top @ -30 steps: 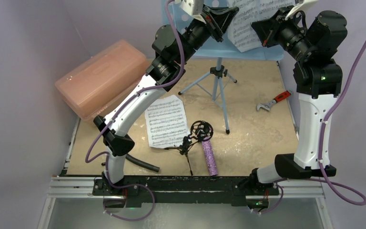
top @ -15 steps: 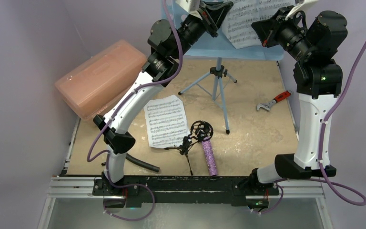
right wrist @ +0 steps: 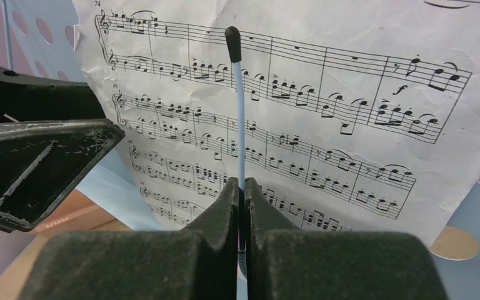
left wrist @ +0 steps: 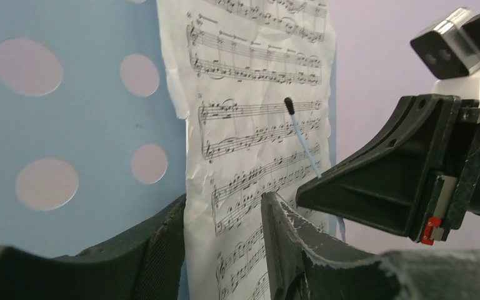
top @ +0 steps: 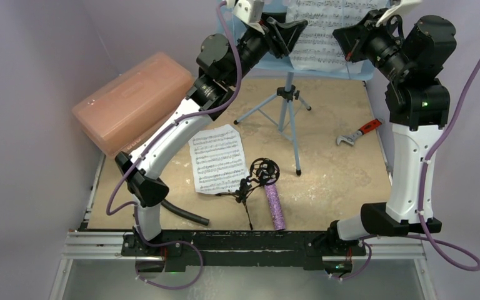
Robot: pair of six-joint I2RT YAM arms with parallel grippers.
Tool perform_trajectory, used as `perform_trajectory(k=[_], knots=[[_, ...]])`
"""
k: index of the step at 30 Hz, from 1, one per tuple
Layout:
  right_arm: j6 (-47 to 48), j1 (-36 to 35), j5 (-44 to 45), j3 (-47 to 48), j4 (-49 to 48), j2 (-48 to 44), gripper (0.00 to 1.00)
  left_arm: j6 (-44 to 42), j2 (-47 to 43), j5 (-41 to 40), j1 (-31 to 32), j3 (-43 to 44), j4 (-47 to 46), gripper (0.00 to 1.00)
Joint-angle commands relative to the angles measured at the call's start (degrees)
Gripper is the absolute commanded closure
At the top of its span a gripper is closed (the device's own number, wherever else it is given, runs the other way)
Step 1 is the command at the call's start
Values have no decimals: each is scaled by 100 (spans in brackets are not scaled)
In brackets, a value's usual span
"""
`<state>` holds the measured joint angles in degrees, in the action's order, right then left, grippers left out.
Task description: Set up the instrument practice props
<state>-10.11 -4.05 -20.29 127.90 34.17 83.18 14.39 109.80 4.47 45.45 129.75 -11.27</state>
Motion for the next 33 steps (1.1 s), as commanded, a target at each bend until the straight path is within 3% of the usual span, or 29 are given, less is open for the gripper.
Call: perform_trajectory(k=[1, 6, 21, 33], knots=[[-151, -25, -45, 92, -380, -241, 100, -70, -701, -433, -37, -485, -34, 57], [-206, -25, -67, 79, -396, -245, 100, -10, -798, -309, -37, -733, -162, 66], [-285, -25, -212, -109, -522, -364, 100, 645, 107, 157, -19, 368, -363, 100], [-295, -25, -112, -119, -480, -328, 100, 751, 208, 199, 25, 412, -435, 99]])
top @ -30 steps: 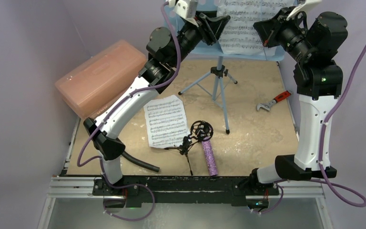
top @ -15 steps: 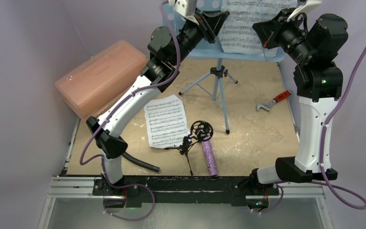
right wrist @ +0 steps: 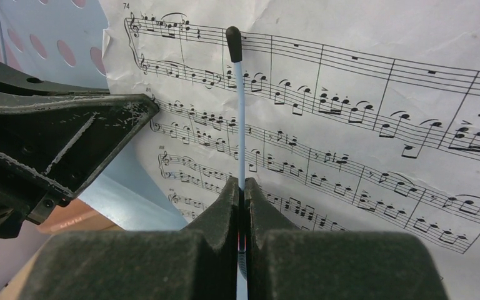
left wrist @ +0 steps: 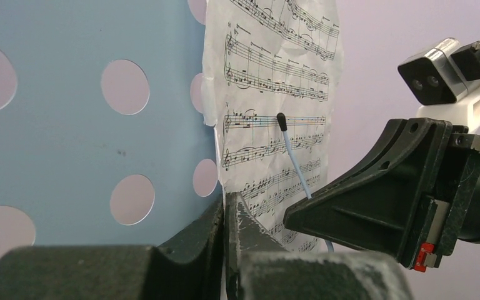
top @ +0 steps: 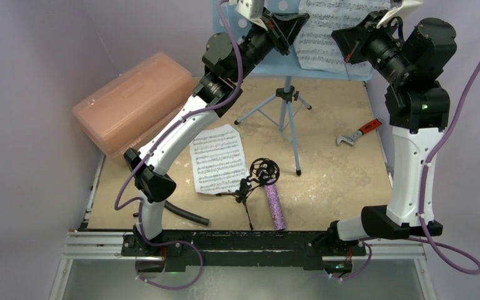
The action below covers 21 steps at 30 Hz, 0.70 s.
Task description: Set up the instrument practice props
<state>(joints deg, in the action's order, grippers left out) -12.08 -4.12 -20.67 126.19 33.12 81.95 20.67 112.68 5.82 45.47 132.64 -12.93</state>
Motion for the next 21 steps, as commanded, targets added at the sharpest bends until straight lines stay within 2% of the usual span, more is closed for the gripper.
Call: perform_trajectory(k=[1, 5, 8, 11, 19, 21], knots=[[-102, -14, -62, 42, -369, -219, 100, 110, -99, 49, 16, 91, -279, 95], [-101, -19, 23, 7, -319, -200, 100, 44, -224, -46, 22, -32, -318, 70], [-143, -19, 127, -6, -280, -181, 100, 26, -333, -73, 23, -131, -382, 57], [-186, -19, 241, -24, -249, -172, 100, -32, -446, -86, 22, -216, -379, 50], [-231, -19, 464, -68, -154, -158, 100, -248, -742, -169, 23, -505, -438, 43], [-241, -19, 535, -73, -129, -153, 100, -269, -856, -186, 18, -621, -535, 38]])
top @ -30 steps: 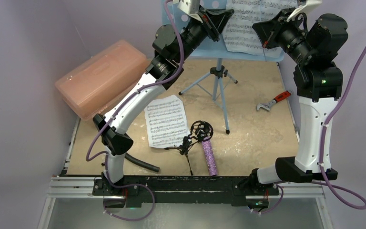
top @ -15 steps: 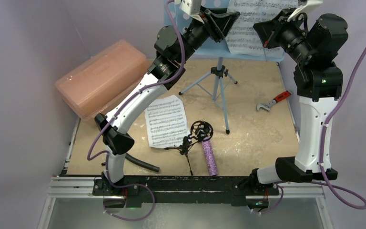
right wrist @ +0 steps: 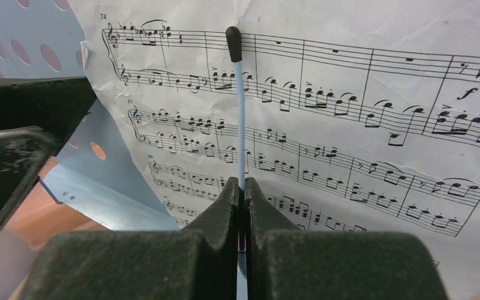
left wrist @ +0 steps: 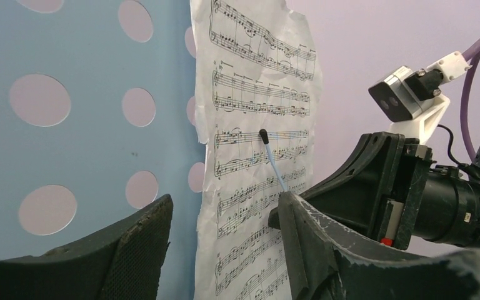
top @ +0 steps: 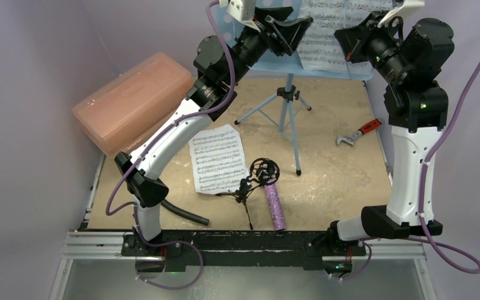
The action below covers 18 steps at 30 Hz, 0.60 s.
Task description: Set up the instrument practice props
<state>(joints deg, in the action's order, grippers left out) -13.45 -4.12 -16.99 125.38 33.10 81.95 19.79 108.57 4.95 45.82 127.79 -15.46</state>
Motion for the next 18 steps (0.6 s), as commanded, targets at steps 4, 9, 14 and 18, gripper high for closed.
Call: perform_trajectory(k=[4, 9, 14, 18], knots=[[-113, -19, 228, 4, -118, -146, 99, -209, -670, -100, -19, -431, -499, 32], [-137, -19, 378, 15, -77, -144, 92, -269, -920, -104, -13, -631, -572, 31], [-147, -19, 545, -11, -34, -184, 85, -389, -1173, -112, -16, -902, -562, 29], [-142, -18, 619, -35, -19, -222, 80, -574, -1436, -192, -17, -1238, -388, 28]])
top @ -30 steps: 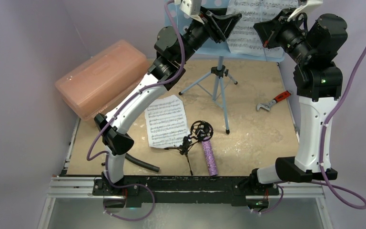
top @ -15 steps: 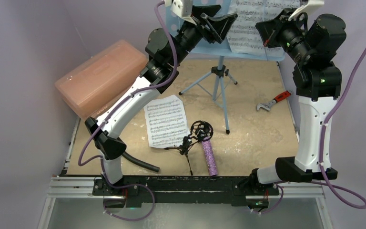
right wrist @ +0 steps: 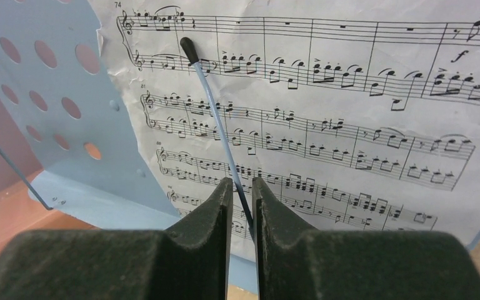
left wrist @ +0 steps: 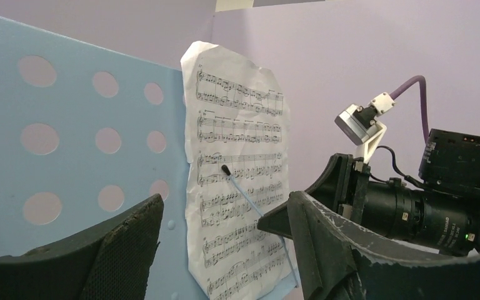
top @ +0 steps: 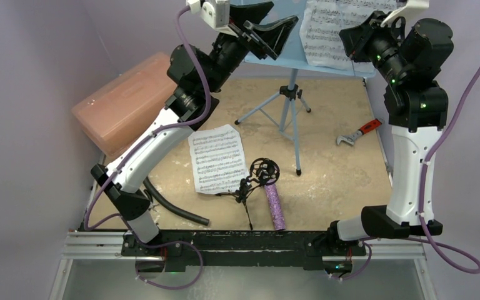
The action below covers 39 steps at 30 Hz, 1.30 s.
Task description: Set up the instrument practice props
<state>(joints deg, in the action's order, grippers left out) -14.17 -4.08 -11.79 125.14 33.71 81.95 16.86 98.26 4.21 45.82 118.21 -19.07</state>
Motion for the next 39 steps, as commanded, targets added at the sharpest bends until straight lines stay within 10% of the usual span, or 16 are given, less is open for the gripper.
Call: perform_trajectory(k=[1, 20, 39], knots=[[-68, -23, 118, -16, -76, -232, 79, -319, -478, -161, -14, -379, -4, 28], [-237, -23, 502, -139, -25, -365, 83, -572, -2238, -922, -12, -2576, 382, 27], [-636, -23, -205, -1482, -759, -1370, 57, 456, -4072, -1415, -15, -5257, 2240, 21]])
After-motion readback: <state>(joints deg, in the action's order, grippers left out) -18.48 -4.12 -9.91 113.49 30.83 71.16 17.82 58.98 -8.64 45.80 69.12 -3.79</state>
